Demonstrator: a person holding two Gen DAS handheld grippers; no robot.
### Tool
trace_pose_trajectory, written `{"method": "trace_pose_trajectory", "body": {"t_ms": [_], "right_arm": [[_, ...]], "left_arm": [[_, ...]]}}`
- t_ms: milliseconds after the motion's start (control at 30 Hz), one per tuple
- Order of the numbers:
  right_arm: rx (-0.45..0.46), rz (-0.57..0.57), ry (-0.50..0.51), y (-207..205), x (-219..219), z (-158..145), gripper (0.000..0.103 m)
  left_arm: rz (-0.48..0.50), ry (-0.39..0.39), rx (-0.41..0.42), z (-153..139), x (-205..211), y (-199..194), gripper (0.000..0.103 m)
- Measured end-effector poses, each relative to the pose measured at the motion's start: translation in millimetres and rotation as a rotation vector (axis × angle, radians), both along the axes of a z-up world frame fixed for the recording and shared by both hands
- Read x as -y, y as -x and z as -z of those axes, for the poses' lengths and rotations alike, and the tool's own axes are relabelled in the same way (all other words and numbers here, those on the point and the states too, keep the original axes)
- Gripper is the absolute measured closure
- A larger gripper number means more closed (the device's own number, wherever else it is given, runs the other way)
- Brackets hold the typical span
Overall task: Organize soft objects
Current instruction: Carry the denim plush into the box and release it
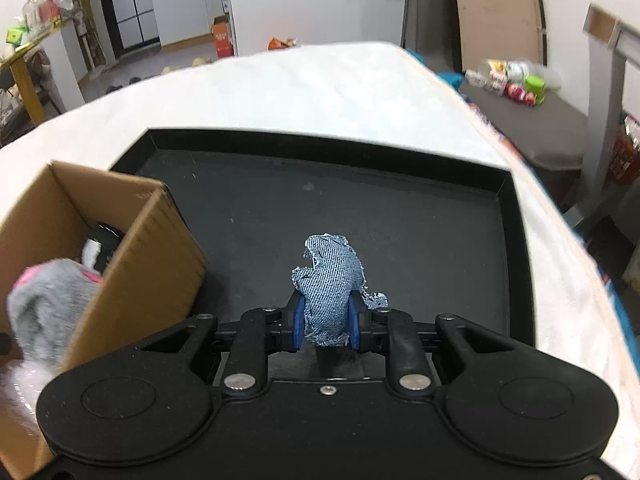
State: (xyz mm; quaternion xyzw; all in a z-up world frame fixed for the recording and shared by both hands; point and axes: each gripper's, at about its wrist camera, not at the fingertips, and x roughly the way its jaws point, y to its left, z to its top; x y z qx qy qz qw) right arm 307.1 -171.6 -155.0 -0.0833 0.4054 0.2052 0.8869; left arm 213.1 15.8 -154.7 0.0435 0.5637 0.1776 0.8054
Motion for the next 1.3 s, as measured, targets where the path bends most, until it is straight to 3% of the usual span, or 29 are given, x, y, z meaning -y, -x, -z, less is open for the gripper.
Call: {"method": "trace_pose_trajectory", "body": {"t_ms": [367, 1067, 1300], "right_arm": [[-0.004, 0.062, -0.110, 32.6, 8.0, -27.5, 0.082], [0.016, -0.027, -0.180, 78.2, -8.8, -51.2, 0.082], [0.016, -0.059, -0.213, 90.3, -25.9, -65.0, 0.081]], "left_arm": [[0.021, 0.033, 0.023, -8.4, -2.0, 8.4, 0.070], [0.020, 0.121, 0.087, -11.7, -12.6, 16.8, 0.075], [0.012, 0.164, 0.109, -11.0, -22.1, 18.5, 0.082]]}}
